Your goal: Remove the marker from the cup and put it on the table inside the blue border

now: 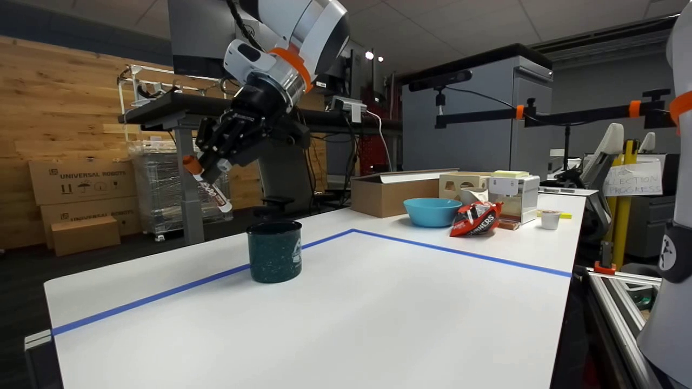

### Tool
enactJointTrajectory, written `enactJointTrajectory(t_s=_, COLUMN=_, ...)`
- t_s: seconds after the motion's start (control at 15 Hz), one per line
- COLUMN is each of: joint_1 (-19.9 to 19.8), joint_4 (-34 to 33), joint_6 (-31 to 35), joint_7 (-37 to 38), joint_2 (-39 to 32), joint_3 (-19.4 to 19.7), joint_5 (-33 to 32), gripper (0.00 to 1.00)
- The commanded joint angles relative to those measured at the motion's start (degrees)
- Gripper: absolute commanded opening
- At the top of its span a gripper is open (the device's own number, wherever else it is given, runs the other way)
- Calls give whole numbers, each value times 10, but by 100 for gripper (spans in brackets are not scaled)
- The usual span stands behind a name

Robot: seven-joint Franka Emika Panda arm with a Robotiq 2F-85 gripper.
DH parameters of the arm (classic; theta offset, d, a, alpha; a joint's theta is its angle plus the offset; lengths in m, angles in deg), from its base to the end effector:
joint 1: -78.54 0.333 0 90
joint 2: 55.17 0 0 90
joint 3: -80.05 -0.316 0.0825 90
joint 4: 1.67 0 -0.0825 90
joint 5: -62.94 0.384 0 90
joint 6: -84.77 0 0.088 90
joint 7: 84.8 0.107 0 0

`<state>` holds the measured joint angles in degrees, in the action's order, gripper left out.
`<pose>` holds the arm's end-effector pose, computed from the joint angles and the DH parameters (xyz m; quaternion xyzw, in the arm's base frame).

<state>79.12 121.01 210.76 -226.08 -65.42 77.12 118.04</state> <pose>0.5566 0.0624 0.3226 -0.5474 -0.7529 -0.3172 0.1812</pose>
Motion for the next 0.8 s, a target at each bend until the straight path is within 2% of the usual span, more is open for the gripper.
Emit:
enactJointTrajectory(t_s=0.0, joint_1=-1, joint_4=-25, joint_6=-22, joint_7=5, joint_2=-34, joint_3=-1, joint_5=-36, gripper=5)
enactJointTrajectory(t_s=0.73, joint_1=-13, joint_4=-96, joint_6=-92, joint_7=16, joint_2=-118, joint_3=-6, joint_5=-183, gripper=5)
